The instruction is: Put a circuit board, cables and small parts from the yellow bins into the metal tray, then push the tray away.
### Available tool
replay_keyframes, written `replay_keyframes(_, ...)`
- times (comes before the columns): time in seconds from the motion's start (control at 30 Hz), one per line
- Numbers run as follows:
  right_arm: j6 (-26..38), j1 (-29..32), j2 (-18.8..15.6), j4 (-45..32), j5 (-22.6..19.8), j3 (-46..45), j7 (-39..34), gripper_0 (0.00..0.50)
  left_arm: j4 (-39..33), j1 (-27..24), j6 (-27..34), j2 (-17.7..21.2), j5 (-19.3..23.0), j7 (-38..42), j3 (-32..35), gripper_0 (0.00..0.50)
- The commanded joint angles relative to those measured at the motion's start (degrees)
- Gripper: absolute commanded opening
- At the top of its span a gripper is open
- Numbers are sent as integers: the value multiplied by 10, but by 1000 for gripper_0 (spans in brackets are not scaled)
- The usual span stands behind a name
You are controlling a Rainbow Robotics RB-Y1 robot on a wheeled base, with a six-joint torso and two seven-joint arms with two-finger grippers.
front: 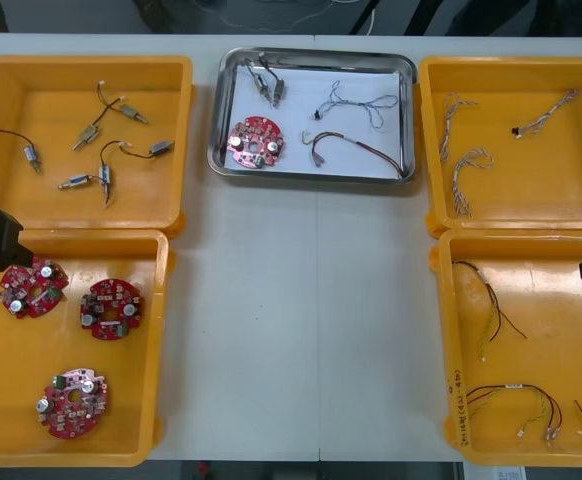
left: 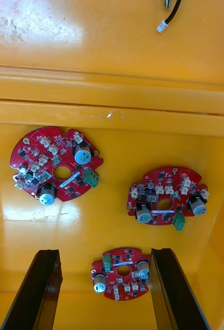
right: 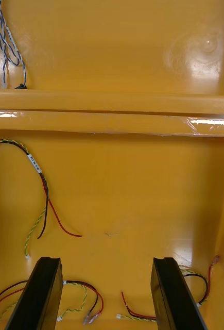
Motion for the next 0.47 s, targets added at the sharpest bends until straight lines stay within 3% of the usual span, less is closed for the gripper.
replay_keyframes(0.03,2,8,-6,-13,-5,-17,-20,500,-16,7,4,26,4,-20,19,500)
replay_keyframes(0.47,2,8,-6,-13,-5,-17,-20,500,-16,7,4,26,4,-20,19,500)
